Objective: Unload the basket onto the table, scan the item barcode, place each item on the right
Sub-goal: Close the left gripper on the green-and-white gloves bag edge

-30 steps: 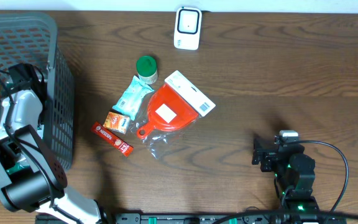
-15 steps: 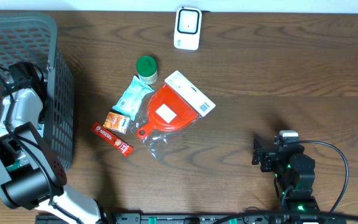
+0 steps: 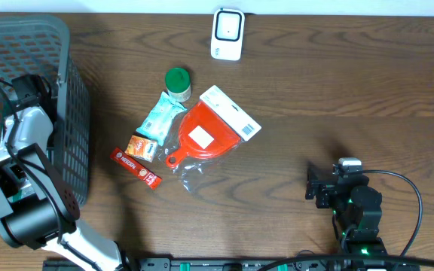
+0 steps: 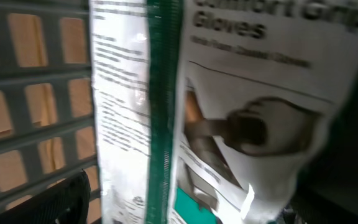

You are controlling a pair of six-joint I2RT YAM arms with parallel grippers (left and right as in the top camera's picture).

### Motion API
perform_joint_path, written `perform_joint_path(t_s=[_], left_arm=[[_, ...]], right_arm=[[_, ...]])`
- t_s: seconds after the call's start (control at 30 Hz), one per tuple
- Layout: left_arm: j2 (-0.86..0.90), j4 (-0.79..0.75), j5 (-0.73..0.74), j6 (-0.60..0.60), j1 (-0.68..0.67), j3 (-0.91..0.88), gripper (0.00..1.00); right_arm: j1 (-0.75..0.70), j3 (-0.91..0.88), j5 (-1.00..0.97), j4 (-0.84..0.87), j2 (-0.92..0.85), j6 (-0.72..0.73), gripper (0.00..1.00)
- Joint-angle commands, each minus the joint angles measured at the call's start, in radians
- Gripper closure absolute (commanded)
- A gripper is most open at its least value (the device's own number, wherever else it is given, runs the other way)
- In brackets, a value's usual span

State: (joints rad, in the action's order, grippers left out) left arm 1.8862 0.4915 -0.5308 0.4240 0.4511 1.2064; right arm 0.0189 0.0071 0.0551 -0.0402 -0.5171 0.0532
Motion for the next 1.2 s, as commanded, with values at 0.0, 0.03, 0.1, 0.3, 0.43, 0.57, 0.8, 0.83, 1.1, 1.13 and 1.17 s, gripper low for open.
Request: perform_joint_path(t_s=[0.0,0.03,0.1,0.3,0.43,0.57,0.8,0.83,1.1,1.13,1.17], left_arm=[[0.035,-0.017,-0.142,0.010,0.002,-0.023,0.08],[0.035,-0.023,-0.161,0.010,0.002,-0.023,0.08],[0.035,-0.035,-0.200,0.009,0.002,-0.023,0.08],[0.035,-0.050,-0.271,0.003,0.002,-0.023,0.08],[0.035,-0.049,-0.270,0.001,0.002,-0.023,0.08],[0.035,-0.049,-0.269,0.001,0.002,-0.023,0.12],[0.035,-0.048,-0.263,-0.083,0.002,-0.023,0.65],[0.035,-0.048,-0.262,-0.090,0.002,-0.023,0.65],[0.035,0.000,-0.204,-0.174,0.002,-0.023,0.75],[0.035,0.011,-0.179,-0.190,0.002,-0.023,0.75],[0.035,0.024,-0.146,-0.213,0.001,-0.023,0.75]], right_arm=[[0.007,-0.001,-0.006,-0.002,0.002,0.013,0.01],[0.007,-0.001,-0.006,-0.002,0.002,0.013,0.01],[0.007,-0.001,-0.007,-0.002,0.002,0.013,0.01],[0.007,-0.001,-0.029,-0.005,0.002,0.013,0.01],[0.007,-0.001,-0.029,-0.005,0.002,0.013,0.01],[0.007,-0.001,-0.029,-0.005,0.002,0.013,0.01],[0.007,-0.001,-0.029,-0.005,0.002,0.013,0.01],[0.007,-0.001,-0.029,-0.005,0.002,0.013,0.01],[0.007,-0.001,-0.029,-0.004,0.002,0.013,0.01],[0.007,-0.001,-0.028,-0.005,0.002,0.013,0.01],[0.007,-0.001,-0.029,-0.005,0.002,0.013,0.01]])
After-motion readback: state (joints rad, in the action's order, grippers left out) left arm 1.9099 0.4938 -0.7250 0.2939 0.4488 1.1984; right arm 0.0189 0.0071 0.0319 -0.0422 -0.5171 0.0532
